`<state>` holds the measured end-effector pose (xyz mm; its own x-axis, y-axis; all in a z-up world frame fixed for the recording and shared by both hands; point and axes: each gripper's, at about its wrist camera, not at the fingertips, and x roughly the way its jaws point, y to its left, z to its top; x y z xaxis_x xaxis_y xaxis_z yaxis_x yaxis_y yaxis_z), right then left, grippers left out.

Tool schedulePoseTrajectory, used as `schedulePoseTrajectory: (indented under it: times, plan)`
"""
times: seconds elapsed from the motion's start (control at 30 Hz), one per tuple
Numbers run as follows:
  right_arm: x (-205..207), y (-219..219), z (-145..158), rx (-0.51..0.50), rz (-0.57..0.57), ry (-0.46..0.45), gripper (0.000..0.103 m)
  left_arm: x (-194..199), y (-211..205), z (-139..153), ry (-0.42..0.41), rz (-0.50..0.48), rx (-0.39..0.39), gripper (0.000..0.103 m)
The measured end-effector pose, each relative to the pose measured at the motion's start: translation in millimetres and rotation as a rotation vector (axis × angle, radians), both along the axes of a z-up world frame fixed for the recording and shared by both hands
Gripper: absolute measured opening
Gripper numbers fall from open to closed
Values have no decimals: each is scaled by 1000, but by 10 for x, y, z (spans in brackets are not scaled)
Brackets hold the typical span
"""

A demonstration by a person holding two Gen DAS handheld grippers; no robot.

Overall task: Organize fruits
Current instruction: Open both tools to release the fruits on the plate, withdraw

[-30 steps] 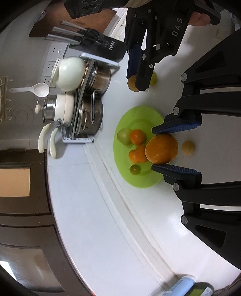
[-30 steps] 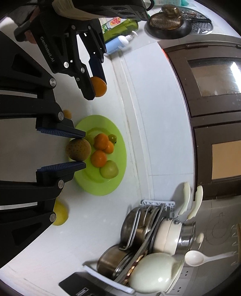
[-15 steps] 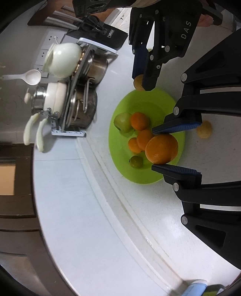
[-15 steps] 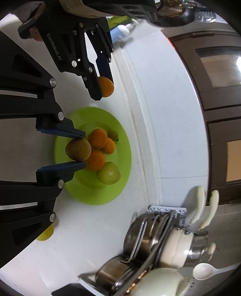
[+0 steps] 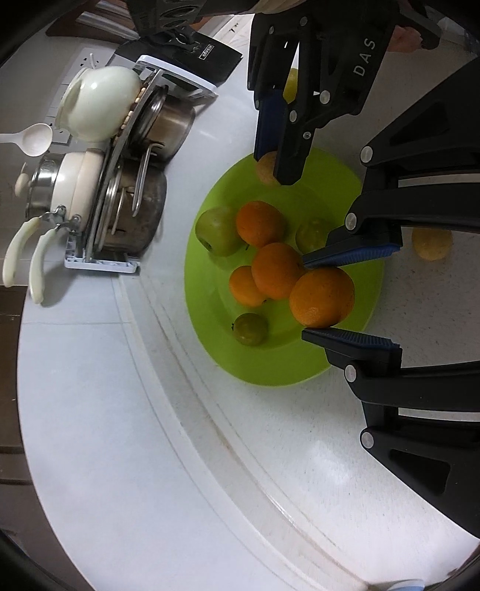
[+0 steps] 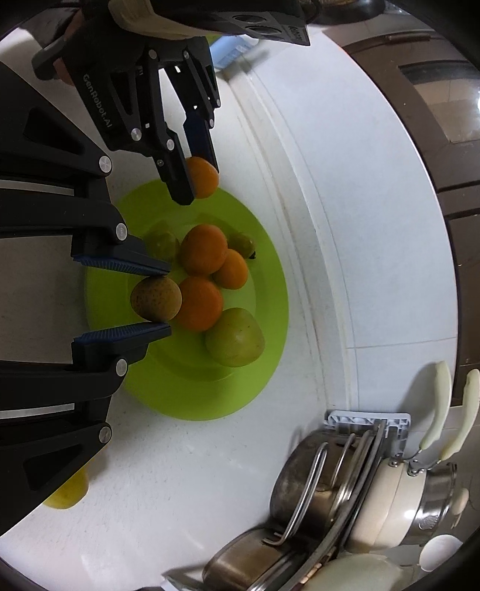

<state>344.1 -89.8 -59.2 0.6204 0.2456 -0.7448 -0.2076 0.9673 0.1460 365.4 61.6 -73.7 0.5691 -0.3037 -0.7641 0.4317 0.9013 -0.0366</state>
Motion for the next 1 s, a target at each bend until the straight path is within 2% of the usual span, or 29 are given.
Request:
schedulePoseTrajectory:
  times: [0.07,0.13,0.27,0.43,0.63,1.0]
  plan:
    - [24,8,-10,1,2,2,27,5,0,-10,-1,-2,-1,34]
    - [31,10,-2,8,6,-3,28,1,9,9,-6,2,-2,48]
    - [-3,6,46,13,4,-14,34,-73,54,98,-25,18,-10,51]
    - [-149,12,180,-7,2,-53,35,-228,96,253,-60,51,-10,59]
    - [-404,-17,400,-13,-8,-112,42,-495,136,482,-108,85,-10,67]
    - [-908,-178,744,-54,-96,-226,68,-982,213,848,-177,172,-36,83]
